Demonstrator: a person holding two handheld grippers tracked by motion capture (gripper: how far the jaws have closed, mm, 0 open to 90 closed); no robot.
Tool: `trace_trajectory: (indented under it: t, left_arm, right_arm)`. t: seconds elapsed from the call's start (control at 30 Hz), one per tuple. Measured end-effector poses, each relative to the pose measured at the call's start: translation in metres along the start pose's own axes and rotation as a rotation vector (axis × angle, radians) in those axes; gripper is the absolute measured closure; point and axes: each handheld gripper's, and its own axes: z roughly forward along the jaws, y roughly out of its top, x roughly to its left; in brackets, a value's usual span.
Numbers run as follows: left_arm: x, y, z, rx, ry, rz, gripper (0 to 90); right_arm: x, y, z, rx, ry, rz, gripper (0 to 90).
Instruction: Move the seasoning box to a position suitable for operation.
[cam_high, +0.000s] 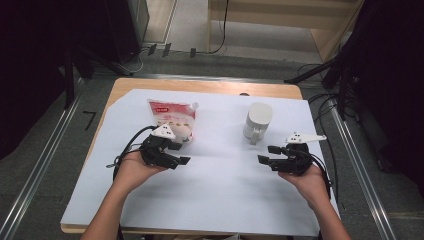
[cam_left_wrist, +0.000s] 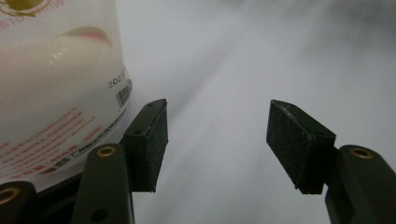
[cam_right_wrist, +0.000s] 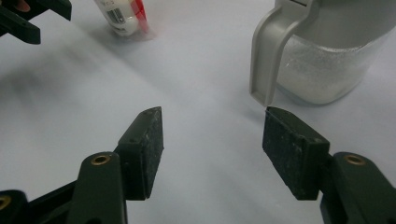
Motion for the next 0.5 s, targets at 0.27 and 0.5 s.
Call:
trace_trajectory:
  t: [0.27, 0.5]
  left_arm:
    - [0.004, -0.001, -0.0077, -0.023, -0.022, -0.036, 41.4]
    - [0.0045, -0.0025, -0.0092, -0.025, -0.024, -0.019, 40.6]
  right_arm:
    - [0.0031, 0.005, 0.0024, 0.018, -0.016, -0.013, 39.6]
    - [0.0075, 0.0052, 0.0019, 0.029, -0.042, -0.038, 38.8]
